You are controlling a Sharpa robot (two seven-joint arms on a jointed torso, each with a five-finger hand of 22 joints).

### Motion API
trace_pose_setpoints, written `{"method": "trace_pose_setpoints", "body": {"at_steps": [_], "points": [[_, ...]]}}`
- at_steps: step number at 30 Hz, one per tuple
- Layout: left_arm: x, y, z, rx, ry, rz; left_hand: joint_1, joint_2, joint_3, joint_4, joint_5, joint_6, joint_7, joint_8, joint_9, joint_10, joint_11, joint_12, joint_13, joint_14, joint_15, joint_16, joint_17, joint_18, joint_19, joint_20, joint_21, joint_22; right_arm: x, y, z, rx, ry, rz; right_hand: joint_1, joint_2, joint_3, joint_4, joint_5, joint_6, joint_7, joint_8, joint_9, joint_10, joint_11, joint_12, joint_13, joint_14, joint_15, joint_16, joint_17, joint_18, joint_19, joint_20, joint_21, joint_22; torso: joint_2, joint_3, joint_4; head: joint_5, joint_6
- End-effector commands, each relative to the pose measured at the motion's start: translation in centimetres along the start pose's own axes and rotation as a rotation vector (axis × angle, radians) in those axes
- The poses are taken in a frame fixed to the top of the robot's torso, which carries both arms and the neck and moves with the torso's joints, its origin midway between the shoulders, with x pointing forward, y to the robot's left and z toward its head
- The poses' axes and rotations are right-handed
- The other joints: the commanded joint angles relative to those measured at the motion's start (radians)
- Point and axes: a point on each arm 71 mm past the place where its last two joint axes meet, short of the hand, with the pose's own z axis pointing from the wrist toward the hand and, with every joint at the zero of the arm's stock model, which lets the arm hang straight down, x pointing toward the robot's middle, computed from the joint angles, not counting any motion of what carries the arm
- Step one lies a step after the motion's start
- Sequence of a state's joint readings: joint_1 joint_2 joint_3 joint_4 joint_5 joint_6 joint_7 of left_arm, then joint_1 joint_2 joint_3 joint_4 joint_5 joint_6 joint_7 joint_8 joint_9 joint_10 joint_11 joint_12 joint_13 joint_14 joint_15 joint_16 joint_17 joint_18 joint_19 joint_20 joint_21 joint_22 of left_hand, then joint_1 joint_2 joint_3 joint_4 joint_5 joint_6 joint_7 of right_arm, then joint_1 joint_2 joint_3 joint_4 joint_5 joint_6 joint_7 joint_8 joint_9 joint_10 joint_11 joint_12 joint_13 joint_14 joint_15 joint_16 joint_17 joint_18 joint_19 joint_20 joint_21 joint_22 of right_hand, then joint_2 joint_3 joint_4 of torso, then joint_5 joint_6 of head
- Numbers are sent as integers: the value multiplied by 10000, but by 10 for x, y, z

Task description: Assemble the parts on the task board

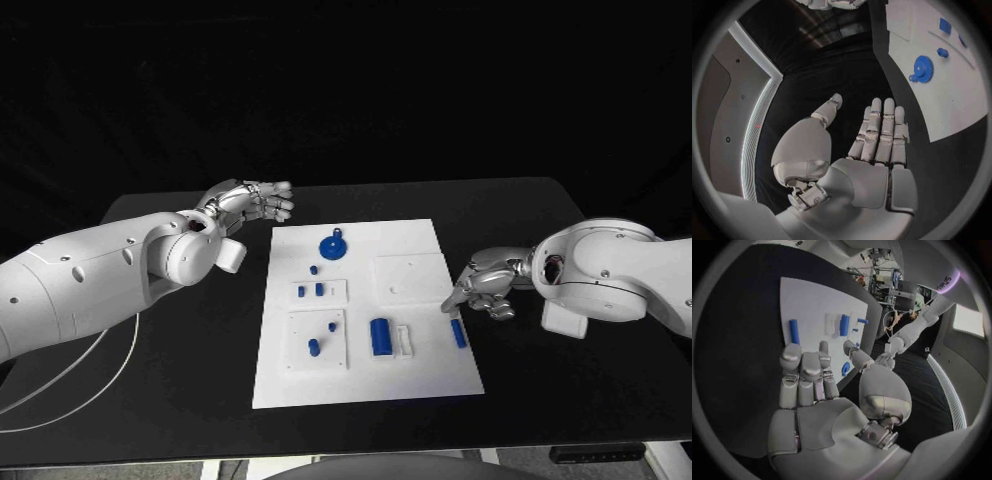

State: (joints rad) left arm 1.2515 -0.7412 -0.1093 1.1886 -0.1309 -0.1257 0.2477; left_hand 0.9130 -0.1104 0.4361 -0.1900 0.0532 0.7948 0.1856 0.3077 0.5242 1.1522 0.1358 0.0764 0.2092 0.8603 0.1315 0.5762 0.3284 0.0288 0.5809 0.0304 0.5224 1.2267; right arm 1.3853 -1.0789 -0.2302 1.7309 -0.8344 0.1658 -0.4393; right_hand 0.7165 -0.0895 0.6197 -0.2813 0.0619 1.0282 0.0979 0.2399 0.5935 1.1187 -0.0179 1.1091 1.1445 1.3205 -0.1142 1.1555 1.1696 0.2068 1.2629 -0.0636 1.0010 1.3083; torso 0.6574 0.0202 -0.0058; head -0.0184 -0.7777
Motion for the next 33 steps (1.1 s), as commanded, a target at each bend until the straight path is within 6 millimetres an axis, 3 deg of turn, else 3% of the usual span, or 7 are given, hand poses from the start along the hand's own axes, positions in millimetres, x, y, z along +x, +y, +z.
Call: {"method": "trace_pose_setpoints", "body": {"at_steps": [1, 5, 11, 17, 18, 25, 33], "points": [[2, -1, 0, 83, 182, 9, 19, 12, 29, 13, 29, -59, -30, 46, -15, -47, -33, -19, -10, 74, -14, -39, 18, 79, 55, 0, -37, 18, -7, -16, -3, 985, -251, -1191, 128, 0, -65, -18, -2, -44, 1, -14, -7, 55, 45, -36, 0, -10, -51, -37, -10, 550, 2, -76, -47, 38, 7, -6, 3, -38, 20], [3, -1, 0, 75, 217, 1, 23, 9, 29, 11, 29, -57, -31, 48, -15, -44, -34, -17, -10, 76, -14, -42, 22, 78, 55, -1, -39, 20, -13, -28, -6, 1691, -655, -1657, 135, -63, -108, -2, -59, -46, 6, -15, -9, 47, 50, -46, 1, -9, -45, -40, -10, 550, -1, -68, -50, 37, 4, -21, -4, -86, 12], [3, -1, 0, 61, 276, 2, 5, -1, 18, 23, 25, -48, -34, 56, -15, -28, -39, -8, -9, 81, -14, -54, 37, 73, 56, 1, -45, 26, -15, -35, -7, 1986, -953, -1863, -174, -204, -231, 377, -130, -80, 11, -21, -2, 2, 55, -91, 1, -26, -39, -65, -13, 550, -28, -45, -94, 18, 12, -16, 9, -75, -1], [2, -1, -1, 82, 255, 25, 1, -10, 13, 25, 24, -46, -34, 59, -15, -24, -41, -6, -9, 81, -13, -60, 43, 70, 52, 2, -50, 28, 2, -38, 2, 2079, -845, -2254, -236, -308, -240, 485, -130, -91, 11, -19, 5, -2, 55, -98, 3, -28, -39, -70, -12, 550, -34, -47, -102, 16, 7, -21, 12, -97, -38], [2, -1, -1, 88, 248, 27, 1, -12, 12, 25, 24, -46, -35, 59, -15, -23, -42, -6, -9, 81, -13, -62, 44, 69, 50, 2, -51, 29, 5, -38, 4, 2063, -786, -2276, -600, -366, -465, 636, -124, -111, 32, -29, 3, -17, 68, -112, -2, -40, -22, -77, -14, 515, -51, -14, -111, 13, 11, -17, 7, -84, -36], [2, -1, -1, 91, 244, 26, 1, -16, 10, 26, 25, -47, -35, 60, -16, -23, -43, -6, -10, 81, -13, -69, 51, 66, 43, 2, -58, 32, 22, -36, 15, 1984, -564, -2560, -1304, 193, -1868, -83, -123, -214, -7, -32, 65, -110, 44, -161, 19, -110, -57, -107, 13, 550, -246, -120, -153, 65, 11, -15, 9, -65, -71], [1, -1, -1, 79, 235, 28, 2, -15, 10, 26, 25, -48, -36, 60, -17, -23, -43, -6, -11, 80, -12, -75, 57, 64, 38, 2, -62, 34, 33, -32, 23, 1841, -394, -2646, -1264, 237, -2236, -99, -123, -218, -15, -32, 75, -112, 27, -172, 25, -119, -70, -117, 20, 550, -281, -159, -173, 70, 5, -19, 3, -44, -95]]}}
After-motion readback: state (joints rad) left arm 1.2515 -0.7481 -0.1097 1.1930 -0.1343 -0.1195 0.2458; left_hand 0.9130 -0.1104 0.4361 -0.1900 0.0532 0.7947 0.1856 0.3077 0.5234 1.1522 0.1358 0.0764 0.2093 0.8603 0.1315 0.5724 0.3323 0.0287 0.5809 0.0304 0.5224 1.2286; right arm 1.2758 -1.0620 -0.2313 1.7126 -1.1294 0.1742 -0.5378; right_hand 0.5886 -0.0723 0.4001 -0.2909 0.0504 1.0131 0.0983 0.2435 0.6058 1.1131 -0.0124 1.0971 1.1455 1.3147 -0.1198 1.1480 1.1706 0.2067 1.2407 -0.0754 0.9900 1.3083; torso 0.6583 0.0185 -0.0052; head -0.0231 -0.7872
